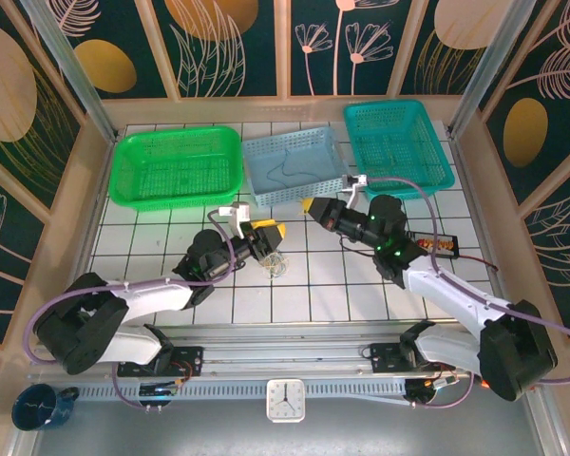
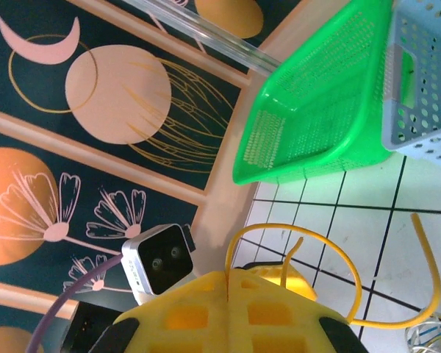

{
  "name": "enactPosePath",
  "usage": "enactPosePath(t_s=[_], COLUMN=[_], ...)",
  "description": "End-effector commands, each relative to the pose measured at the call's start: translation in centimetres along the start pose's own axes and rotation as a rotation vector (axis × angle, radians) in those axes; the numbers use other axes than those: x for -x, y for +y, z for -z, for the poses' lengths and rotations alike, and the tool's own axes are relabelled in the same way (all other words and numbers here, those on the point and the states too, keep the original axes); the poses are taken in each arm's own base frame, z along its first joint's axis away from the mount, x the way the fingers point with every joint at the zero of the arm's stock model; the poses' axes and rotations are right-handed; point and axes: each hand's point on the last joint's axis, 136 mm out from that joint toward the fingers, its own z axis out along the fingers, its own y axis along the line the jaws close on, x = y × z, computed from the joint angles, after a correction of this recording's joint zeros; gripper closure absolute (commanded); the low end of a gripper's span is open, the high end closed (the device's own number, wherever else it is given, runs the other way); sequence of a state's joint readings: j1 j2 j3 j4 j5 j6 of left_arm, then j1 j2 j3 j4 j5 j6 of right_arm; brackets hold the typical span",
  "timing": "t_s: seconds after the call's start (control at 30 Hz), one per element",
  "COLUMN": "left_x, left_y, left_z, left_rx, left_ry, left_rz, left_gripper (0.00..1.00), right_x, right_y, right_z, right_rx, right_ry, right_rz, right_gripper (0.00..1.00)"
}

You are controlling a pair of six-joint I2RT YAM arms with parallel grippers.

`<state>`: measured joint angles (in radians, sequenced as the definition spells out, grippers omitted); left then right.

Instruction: Untangle the cables

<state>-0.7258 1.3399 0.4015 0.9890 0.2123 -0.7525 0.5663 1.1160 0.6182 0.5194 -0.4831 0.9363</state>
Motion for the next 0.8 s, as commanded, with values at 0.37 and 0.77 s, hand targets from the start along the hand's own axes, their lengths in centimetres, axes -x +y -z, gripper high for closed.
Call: enactPosePath(t_s=[0.37,0.77], left_x=[5.1,5.2], left_y=[-6.4,-7.5], left_z=[0.9,-0.2], left_rx=[-0.244,-0.281], left_ry=[-0.072,-0.02], left_rz=[0.139,0.096], left_gripper=[0.46,0.36], right_x=[-1.5,-2.7], right_y=[3.7,4.0], right_z=[2.2,2.7], right_rx=[0.229,0.279], right_ry=[0.178,0.231], right_rz=[0.195,0.2], right_gripper=[1.0,1.0])
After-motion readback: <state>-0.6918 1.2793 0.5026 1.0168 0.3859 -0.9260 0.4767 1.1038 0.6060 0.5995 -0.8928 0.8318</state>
